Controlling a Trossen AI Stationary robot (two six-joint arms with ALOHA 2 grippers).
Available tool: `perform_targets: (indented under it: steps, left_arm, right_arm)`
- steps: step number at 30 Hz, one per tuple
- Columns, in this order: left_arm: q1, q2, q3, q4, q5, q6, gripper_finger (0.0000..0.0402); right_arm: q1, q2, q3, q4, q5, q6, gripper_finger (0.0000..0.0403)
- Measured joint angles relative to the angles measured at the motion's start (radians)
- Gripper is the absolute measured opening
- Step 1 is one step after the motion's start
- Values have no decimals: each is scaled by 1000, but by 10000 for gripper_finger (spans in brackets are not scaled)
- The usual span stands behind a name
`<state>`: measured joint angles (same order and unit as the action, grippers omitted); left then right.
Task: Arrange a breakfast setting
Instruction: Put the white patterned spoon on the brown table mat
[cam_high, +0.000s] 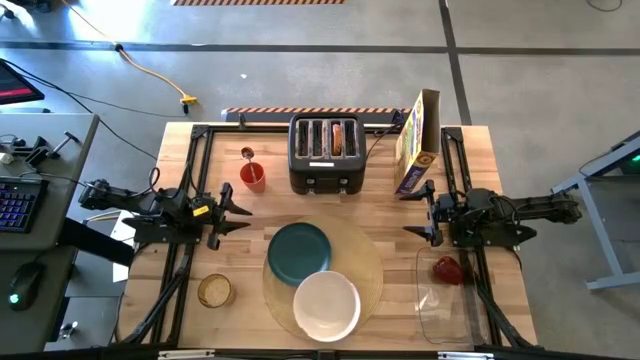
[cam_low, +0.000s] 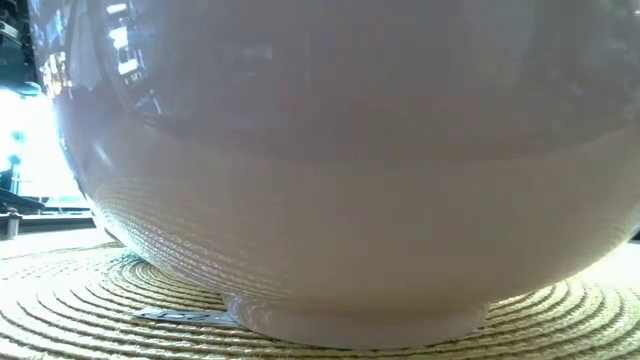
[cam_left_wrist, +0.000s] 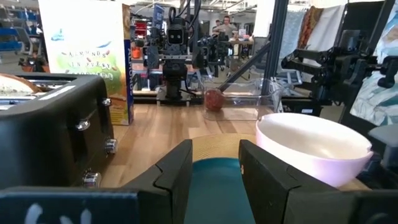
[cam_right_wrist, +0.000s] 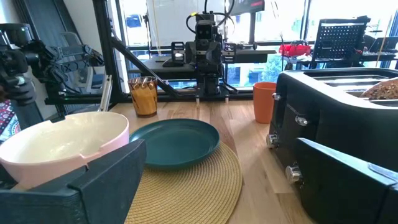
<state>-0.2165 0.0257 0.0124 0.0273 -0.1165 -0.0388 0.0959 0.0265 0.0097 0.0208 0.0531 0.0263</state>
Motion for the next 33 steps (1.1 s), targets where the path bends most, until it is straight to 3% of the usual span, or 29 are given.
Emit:
perform_targets:
  steps: [14,33]
  left_arm:
    - [0,0,0,0,-9,-214,122]
    - [0,0,0,5,-35,-221,122]
  right_arm:
    - [0,0,0,0,0,0,399]
    - [0,0,0,0,0,0,399]
